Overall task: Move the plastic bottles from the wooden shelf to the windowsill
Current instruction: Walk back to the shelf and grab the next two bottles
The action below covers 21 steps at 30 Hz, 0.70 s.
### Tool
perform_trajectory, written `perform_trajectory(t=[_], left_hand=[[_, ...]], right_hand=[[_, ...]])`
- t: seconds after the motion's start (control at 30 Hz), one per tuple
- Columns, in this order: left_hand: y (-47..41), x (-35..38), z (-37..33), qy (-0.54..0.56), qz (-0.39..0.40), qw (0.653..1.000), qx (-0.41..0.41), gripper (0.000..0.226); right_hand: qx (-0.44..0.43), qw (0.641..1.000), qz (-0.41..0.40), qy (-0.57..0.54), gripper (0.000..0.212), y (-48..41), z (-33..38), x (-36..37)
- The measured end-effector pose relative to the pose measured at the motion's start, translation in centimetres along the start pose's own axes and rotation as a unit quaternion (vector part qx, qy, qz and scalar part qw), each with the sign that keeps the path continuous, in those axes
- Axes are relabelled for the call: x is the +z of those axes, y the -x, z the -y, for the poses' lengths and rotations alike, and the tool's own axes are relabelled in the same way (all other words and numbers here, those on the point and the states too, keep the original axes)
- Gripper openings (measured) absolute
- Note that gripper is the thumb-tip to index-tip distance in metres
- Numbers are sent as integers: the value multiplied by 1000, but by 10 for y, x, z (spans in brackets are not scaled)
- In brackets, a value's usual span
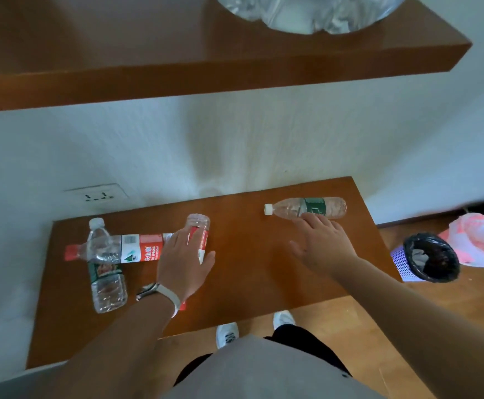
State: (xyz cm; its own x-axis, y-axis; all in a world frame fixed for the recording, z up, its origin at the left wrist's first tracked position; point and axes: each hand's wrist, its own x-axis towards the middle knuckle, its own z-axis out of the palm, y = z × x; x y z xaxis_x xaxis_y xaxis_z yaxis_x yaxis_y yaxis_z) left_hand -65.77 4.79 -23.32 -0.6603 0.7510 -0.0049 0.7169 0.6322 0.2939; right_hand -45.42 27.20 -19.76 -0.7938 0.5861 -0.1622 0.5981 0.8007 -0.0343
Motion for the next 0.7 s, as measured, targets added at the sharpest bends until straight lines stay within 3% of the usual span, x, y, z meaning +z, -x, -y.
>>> perform_trajectory(t=[0.23,0.7], left_hand=[[2,20,-5,0,40,990,-135,66],[-16,35,-36,18,102,946,-308,65]], right_hand=[[-26,999,41,11,53,-37,-44,9],[-118,992,44,19,55,-102,-107,45]])
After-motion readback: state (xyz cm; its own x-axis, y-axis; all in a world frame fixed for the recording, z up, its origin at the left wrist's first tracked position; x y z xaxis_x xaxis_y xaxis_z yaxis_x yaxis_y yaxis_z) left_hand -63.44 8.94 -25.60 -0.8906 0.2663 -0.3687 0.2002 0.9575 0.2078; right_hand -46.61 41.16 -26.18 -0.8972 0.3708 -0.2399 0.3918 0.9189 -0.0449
